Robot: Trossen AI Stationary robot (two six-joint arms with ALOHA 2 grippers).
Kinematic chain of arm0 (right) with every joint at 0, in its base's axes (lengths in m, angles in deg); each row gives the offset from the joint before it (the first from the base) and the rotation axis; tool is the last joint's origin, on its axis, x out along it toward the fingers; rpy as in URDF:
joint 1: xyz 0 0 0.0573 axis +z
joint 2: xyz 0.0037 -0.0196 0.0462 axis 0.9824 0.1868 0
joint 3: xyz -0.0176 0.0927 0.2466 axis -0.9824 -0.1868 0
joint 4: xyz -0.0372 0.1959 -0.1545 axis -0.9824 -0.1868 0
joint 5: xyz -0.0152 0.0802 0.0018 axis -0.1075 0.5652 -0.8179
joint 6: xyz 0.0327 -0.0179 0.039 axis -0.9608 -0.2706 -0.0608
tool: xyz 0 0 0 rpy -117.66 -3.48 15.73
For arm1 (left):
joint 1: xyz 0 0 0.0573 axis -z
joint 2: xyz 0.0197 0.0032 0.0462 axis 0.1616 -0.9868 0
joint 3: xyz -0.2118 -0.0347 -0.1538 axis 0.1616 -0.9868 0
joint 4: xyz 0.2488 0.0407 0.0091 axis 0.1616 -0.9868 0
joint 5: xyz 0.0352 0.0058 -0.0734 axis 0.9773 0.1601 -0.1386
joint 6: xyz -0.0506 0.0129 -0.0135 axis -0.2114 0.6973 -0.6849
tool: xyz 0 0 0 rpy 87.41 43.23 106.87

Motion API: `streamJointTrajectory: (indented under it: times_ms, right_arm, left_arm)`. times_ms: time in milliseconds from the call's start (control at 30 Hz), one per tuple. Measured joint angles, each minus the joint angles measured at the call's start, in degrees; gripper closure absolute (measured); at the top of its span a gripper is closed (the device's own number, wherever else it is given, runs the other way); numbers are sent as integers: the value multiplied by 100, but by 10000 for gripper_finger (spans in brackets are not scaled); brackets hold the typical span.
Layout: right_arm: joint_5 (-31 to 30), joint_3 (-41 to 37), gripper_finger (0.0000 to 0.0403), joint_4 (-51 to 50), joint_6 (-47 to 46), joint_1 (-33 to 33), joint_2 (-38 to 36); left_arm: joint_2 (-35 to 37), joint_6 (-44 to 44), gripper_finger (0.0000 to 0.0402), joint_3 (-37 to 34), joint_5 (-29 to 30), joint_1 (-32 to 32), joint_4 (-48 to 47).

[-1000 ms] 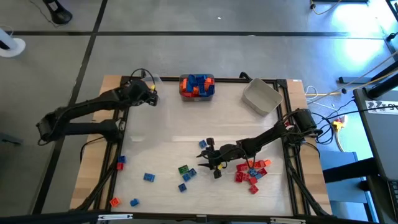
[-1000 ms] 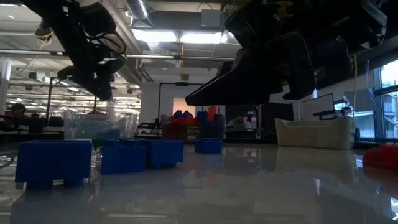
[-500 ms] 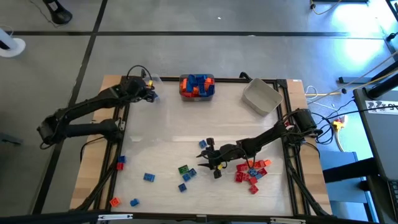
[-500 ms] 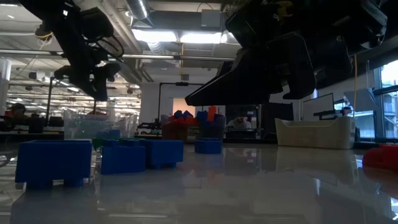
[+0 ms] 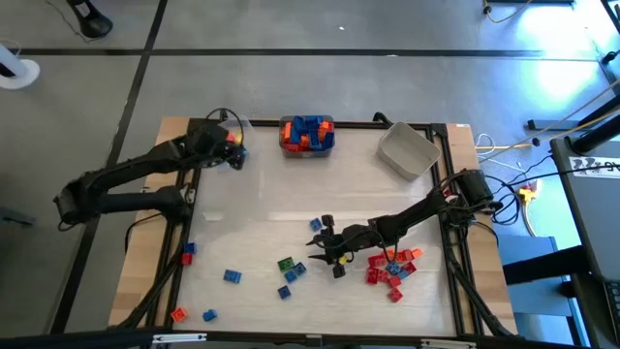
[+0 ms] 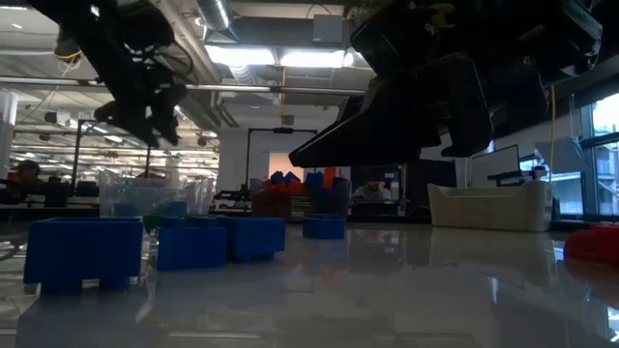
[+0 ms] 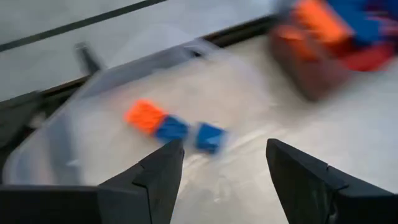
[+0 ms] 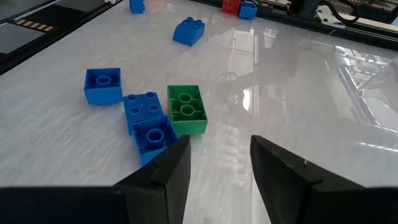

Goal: Sort blocks by size

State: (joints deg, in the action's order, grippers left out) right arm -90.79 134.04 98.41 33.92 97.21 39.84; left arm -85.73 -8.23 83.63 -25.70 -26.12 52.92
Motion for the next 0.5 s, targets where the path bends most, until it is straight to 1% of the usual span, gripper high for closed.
streamJointTrajectory:
  times_ms: [167, 300, 433, 500]
  right_arm:
    - [-30, 1, 237, 4, 19, 0, 0]
    - [-127, -1, 237, 2, -6, 1, 0]
    - [-177, 8, 237, -21, -51, 1, 0]
    - [-316, 66, 237, -59, -53, 0, 0]
  left_arm:
    - [374, -55, 192, 0, -18, 1007, 2]
    - [509, -222, 194, 0, 16, 1840, -7]
    - [512, -355, 194, -38, 315, 2688, 20]
    - [512, -442, 194, -135, 498, 3113, 114]
